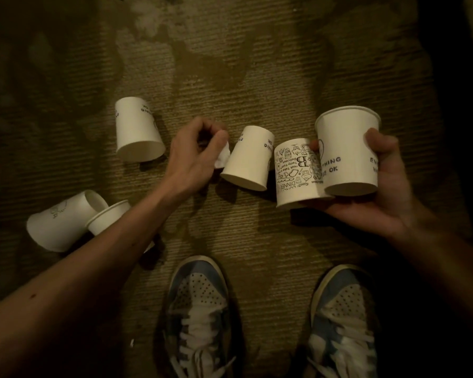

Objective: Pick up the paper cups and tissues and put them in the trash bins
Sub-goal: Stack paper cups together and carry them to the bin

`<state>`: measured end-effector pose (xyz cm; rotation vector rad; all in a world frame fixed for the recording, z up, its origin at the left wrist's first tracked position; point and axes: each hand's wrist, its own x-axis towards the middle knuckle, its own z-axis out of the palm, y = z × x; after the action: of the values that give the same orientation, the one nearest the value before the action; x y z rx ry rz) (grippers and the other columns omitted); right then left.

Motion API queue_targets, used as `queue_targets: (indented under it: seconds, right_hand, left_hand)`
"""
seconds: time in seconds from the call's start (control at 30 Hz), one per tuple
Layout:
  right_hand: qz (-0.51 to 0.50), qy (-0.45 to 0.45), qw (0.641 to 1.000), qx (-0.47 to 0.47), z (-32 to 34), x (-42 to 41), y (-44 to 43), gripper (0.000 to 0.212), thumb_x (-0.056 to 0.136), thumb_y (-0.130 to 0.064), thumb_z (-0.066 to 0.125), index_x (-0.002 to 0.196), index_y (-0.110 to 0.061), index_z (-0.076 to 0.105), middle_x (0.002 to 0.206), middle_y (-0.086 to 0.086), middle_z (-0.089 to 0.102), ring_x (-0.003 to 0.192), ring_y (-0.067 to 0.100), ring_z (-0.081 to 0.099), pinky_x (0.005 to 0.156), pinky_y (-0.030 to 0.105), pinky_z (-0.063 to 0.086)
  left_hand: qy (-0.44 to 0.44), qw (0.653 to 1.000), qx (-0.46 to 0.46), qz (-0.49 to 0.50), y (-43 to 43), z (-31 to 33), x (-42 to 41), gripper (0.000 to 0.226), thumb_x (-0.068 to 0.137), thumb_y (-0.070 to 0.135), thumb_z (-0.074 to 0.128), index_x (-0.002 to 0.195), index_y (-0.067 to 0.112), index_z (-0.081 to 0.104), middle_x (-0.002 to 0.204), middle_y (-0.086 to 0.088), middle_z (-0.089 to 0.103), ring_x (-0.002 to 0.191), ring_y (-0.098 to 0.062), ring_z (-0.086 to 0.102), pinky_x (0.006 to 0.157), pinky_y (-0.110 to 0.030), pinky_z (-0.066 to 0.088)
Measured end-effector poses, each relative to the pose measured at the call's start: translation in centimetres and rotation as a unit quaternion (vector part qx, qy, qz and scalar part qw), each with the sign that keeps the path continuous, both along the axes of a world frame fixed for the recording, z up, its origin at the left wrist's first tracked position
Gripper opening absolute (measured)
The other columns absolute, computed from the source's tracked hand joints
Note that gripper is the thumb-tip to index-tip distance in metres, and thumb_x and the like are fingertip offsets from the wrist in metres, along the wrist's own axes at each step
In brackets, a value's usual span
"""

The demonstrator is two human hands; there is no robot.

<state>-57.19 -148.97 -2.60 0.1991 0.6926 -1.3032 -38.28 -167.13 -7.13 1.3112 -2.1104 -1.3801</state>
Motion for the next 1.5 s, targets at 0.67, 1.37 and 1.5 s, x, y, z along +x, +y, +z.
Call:
queue_targets:
  seconds: [0.67,1.37,1.5]
  right_hand:
    - [-0.071,-0.023,0.996,-0.048,-1.9,0.0,-1.5,0.056,0.065,-0.050,0.065,0.103,-0.009,0.062,0.108,0.006,0.057,0.117,0.028,0.050,0.107,0.052,0.036]
    - [0.042,0.312,0.948,-0.044,19.2,-4.0,-26.9,0.073,0.083,-0.069,0.052,0.124,-0.009,0.063,0.122,0.018,0.067,0.115,0.035,0.063,0.102,0.054,0.045]
    - [0.100,0.440,0.891,-0.037,26.0,-4.1,-30.9,0.067,0.079,-0.076,0.046,0.100,-0.020,0.077,0.110,0.010,0.073,0.104,0.029,0.069,0.093,0.048,0.053]
  left_hand:
    - [0.007,0.952,0.305,0.025,2.8,2.3,-3.0,0.063,0.070,0.068,0.069,0.114,0.023,0.064,0.099,0.001,0.075,0.089,-0.018,0.073,0.075,-0.040,0.058]
    - [0.313,0.839,0.441,0.062,-17.2,20.4,-7.6,0.074,0.078,0.059,0.068,0.135,0.013,0.054,0.126,-0.024,0.063,0.116,-0.041,0.061,0.102,-0.060,0.044]
    - [0.320,0.866,0.375,0.083,-20.1,26.4,-8.2,0.074,0.069,0.062,0.071,0.127,0.016,0.060,0.117,-0.019,0.069,0.105,-0.038,0.068,0.087,-0.054,0.054]
